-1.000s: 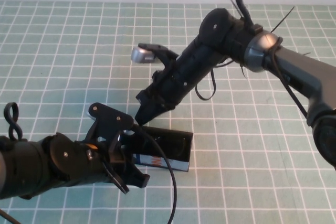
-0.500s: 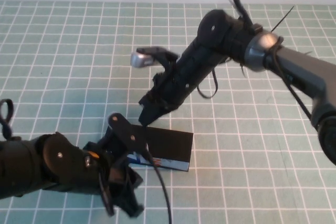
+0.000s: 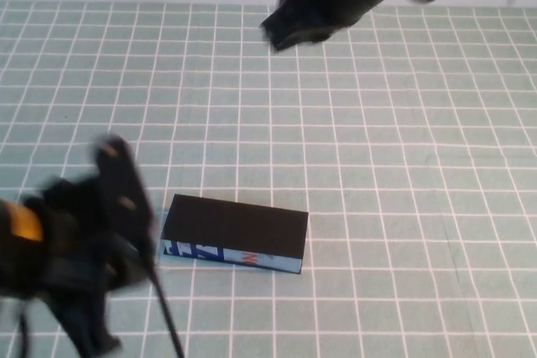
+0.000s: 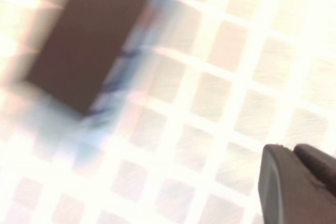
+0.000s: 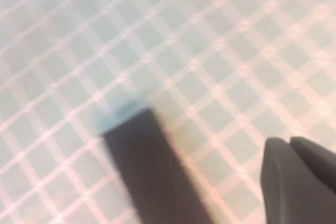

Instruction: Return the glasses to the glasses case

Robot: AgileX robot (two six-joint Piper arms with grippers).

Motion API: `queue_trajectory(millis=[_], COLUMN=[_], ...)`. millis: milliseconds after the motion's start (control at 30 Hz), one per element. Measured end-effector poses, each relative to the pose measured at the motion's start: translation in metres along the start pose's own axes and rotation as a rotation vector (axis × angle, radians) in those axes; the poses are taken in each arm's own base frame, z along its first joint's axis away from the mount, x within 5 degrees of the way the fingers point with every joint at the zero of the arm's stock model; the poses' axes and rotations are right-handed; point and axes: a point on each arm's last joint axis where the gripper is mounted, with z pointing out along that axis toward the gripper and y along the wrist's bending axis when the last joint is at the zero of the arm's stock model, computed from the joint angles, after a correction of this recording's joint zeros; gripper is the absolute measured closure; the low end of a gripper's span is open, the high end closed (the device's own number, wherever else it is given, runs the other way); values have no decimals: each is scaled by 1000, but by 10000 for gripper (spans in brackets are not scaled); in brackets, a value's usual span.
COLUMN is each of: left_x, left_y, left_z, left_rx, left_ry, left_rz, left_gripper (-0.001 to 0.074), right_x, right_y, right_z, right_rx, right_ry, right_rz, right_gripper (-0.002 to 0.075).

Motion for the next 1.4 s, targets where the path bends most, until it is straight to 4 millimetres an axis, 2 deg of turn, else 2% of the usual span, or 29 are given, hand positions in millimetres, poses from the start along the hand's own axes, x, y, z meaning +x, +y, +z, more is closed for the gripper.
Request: queue_trajectory(millis=[133,267,367,533,667,733,833,1000,1133,1267,1400], left_x=[5,23,36,50,58,60,64,72,72,70,70], left_y=[13,7,-8,-36,-53,-58,-62,-58,-53,-50,-49], left_z=[-67,-122,-151,-177,-179,-172,-156,-131,-128,-130,-131], left_rx=[-241,-473,-605,-705,-682,-628,-556,-512,-546,-573,-582], left_ry=[-105,-256,-358,-476,-559,-595,-605,-569,-619,-673,-687], left_rz=[-91,-198,-257,-272,-320,-350,-387,-437,-457,-478,-481], left_gripper=[734,734,733,734,733,734,734,733,734,733,733], right_x=[-3,-1,5,27,56,76,110,179,228,267,297], right_y=[7,14,22,35,49,58,66,77,85,90,95], right_z=[-58,-112,-145,-173,-188,-197,-201,-185,-168,-155,-149], right_rx=[134,179,209,261,289,309,360,398,391,407,420], right_ry=[-72,-178,-250,-325,-414,-477,-556,-528,-479,-536,-631], right_rz=[17,46,63,90,111,113,103,100,121,144,157], right_gripper=[738,738,738,738,737,737,737,738,738,738,738])
